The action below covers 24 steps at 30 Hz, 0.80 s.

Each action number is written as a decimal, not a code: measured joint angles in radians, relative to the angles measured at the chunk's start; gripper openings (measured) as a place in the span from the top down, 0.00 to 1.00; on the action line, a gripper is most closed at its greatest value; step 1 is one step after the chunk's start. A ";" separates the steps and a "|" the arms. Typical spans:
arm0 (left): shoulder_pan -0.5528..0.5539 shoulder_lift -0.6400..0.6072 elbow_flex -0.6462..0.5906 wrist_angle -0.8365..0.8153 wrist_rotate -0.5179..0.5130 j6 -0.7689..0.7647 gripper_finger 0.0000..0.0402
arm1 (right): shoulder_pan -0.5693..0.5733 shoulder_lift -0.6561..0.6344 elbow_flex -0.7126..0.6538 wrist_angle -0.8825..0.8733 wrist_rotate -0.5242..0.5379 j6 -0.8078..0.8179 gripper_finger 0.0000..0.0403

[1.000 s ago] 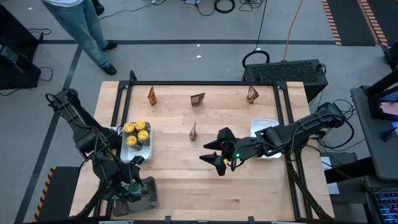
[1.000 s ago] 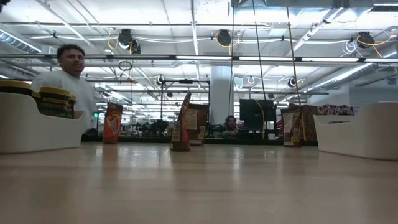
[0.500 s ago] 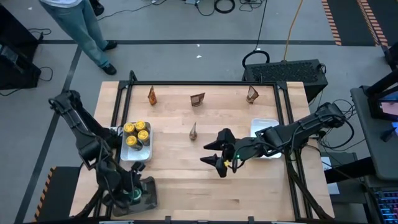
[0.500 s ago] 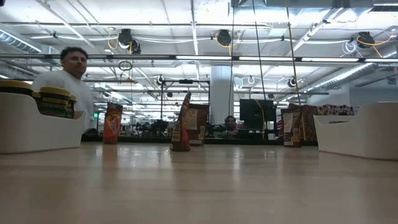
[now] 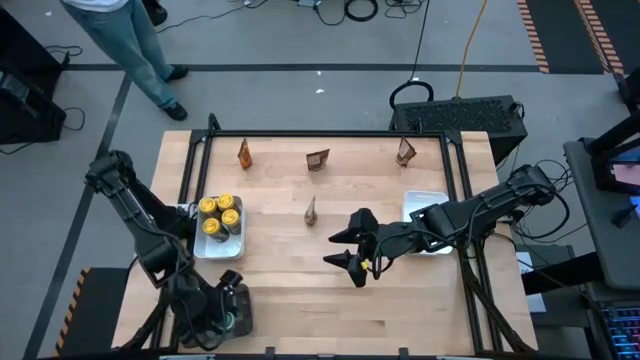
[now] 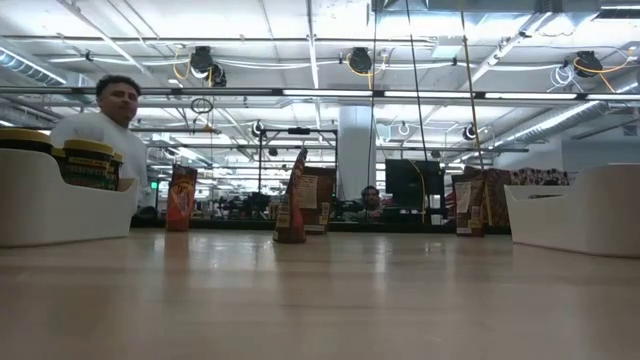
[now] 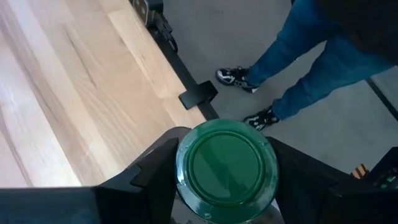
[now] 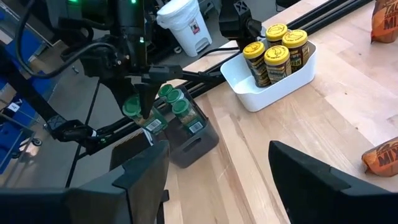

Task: Sort spices by type
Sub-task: Put the green seasoning bottle into the black bin

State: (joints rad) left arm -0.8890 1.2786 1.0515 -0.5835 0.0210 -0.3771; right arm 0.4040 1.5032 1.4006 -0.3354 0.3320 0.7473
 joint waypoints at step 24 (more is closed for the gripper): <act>0.038 0.005 0.000 0.042 -0.050 0.142 0.46 | 0.010 0.000 0.000 0.001 -0.043 0.014 0.36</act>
State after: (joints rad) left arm -0.8509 1.2831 1.0515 -0.5410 -0.0292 -0.2349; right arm 0.4145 1.5028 1.4006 -0.3344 0.2886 0.7614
